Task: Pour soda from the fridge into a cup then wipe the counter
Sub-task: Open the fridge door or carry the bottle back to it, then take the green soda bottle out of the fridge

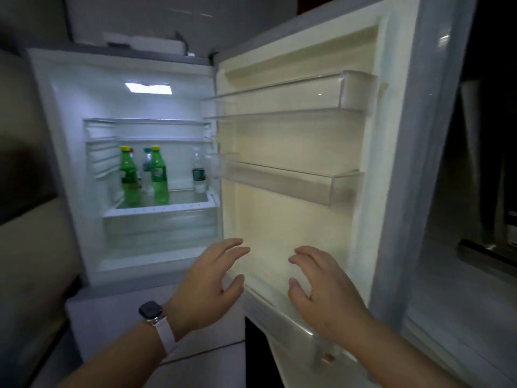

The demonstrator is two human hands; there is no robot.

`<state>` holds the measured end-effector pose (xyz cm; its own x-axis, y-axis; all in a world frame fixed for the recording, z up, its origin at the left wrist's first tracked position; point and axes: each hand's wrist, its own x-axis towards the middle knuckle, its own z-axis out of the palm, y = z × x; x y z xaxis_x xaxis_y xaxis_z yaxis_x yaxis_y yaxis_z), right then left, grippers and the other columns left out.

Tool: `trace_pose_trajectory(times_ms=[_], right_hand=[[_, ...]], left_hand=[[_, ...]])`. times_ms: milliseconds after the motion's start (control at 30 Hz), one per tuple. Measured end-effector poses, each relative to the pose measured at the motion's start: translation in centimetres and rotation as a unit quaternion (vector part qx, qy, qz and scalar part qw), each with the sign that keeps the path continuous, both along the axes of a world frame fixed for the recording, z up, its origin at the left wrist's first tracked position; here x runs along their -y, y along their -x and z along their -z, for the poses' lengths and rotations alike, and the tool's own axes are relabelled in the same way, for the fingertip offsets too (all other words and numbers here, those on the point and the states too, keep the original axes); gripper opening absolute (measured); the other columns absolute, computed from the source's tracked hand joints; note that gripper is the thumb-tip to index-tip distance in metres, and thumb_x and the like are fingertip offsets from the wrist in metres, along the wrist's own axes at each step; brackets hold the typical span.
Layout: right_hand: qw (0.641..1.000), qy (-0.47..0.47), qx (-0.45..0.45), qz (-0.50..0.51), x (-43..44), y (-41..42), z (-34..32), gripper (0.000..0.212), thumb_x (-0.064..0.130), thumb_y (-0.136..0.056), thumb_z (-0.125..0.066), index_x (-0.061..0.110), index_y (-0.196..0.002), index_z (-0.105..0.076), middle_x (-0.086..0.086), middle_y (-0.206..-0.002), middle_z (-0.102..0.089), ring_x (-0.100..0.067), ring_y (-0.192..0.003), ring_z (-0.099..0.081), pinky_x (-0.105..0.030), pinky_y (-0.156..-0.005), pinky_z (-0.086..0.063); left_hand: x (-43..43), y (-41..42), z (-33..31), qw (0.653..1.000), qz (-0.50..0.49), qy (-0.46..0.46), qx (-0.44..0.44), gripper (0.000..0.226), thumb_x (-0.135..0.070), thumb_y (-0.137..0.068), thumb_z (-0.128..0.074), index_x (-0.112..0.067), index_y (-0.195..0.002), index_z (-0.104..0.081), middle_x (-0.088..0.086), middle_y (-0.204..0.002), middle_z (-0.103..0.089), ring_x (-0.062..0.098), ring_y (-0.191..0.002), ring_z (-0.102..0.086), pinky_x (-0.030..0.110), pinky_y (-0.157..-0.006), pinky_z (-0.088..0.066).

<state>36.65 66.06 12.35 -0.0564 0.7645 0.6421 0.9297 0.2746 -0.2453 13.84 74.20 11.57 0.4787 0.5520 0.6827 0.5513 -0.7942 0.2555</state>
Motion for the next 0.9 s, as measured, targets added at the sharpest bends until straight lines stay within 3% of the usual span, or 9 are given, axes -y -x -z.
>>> trace_pose_trajectory(times_ms=[67,233,367,533,633,767,900], right_hand=[[0.999,0.031,0.027,-0.021,-1.8,1.8,0.0,0.044,0.039,-0.090,-0.045,0.018,-0.126,-0.061,0.003,-0.139,-0.051,-0.015,-0.127,-0.044,-0.031,-0.104,-0.040],[0.991,0.097,0.067,-0.062,-6.9,5.9,0.1,0.040,0.039,-0.099,-0.040,0.021,-0.132,-0.053,0.006,-0.140,-0.044,-0.016,-0.127,-0.041,-0.031,-0.103,-0.038],[0.983,0.139,0.089,-0.083,-12.0,9.2,0.3,0.038,0.043,-0.100,-0.037,0.024,-0.128,-0.052,0.008,-0.133,-0.045,-0.015,-0.119,-0.043,-0.034,-0.095,-0.043],[0.972,0.194,0.094,-0.093,-19.0,14.3,1.1,0.036,0.053,-0.090,-0.034,0.030,-0.110,-0.054,0.012,-0.114,-0.048,-0.013,-0.112,-0.049,-0.031,-0.084,-0.045],[0.969,0.211,0.097,-0.083,-22.3,17.0,1.0,0.029,0.046,-0.093,-0.044,0.031,-0.115,-0.054,0.012,-0.119,-0.050,-0.010,-0.110,-0.049,-0.029,-0.086,-0.045],[0.966,0.226,0.104,-0.068,-26.3,20.3,0.7,0.041,0.046,-0.094,-0.046,0.029,-0.131,-0.050,0.012,-0.133,-0.048,-0.012,-0.122,-0.047,-0.030,-0.095,-0.043],[0.962,0.246,0.099,-0.057,-29.9,22.9,0.5,0.045,0.050,-0.093,-0.046,0.028,-0.132,-0.050,0.011,-0.134,-0.049,-0.012,-0.118,-0.050,-0.028,-0.085,-0.043]], left_hand=[[-0.5,3.5,0.0,0.998,-0.059,0.016,-0.032,0.050,-0.040,-0.083,-0.052,-0.023,-0.130,-0.058,-0.007,-0.137,-0.052,0.009,-0.126,-0.045,0.014,-0.107,-0.027],[-2.8,10.1,-0.1,0.978,-0.180,0.052,-0.091,0.059,-0.053,-0.079,-0.046,-0.024,-0.128,-0.061,-0.004,-0.130,-0.058,0.018,-0.118,-0.056,0.034,-0.102,-0.044],[-5.0,14.3,0.3,0.959,-0.242,0.096,-0.116,0.060,-0.051,-0.082,-0.047,-0.025,-0.135,-0.055,-0.007,-0.138,-0.051,0.016,-0.127,-0.049,0.030,-0.105,-0.038],[-9.6,20.5,1.3,0.933,-0.281,0.138,-0.176,0.073,-0.057,-0.071,-0.033,-0.031,-0.138,-0.049,-0.010,-0.140,-0.048,0.014,-0.127,-0.047,0.029,-0.102,-0.041],[-12.6,23.3,1.5,0.927,-0.293,0.146,-0.181,0.083,-0.058,-0.062,-0.026,-0.031,-0.137,-0.050,-0.010,-0.140,-0.050,0.014,-0.128,-0.048,0.028,-0.104,-0.040],[-16.7,26.1,1.7,0.922,-0.290,0.162,-0.199,0.066,-0.052,-0.078,-0.041,-0.033,-0.141,-0.042,-0.012,-0.146,-0.041,0.012,-0.133,-0.040,0.028,-0.108,-0.035],[-20.1,28.0,1.3,0.925,-0.286,0.157,-0.195,0.062,-0.050,-0.085,-0.045,-0.030,-0.143,-0.041,-0.008,-0.148,-0.041,0.015,-0.136,-0.036,0.032,-0.110,-0.034]])
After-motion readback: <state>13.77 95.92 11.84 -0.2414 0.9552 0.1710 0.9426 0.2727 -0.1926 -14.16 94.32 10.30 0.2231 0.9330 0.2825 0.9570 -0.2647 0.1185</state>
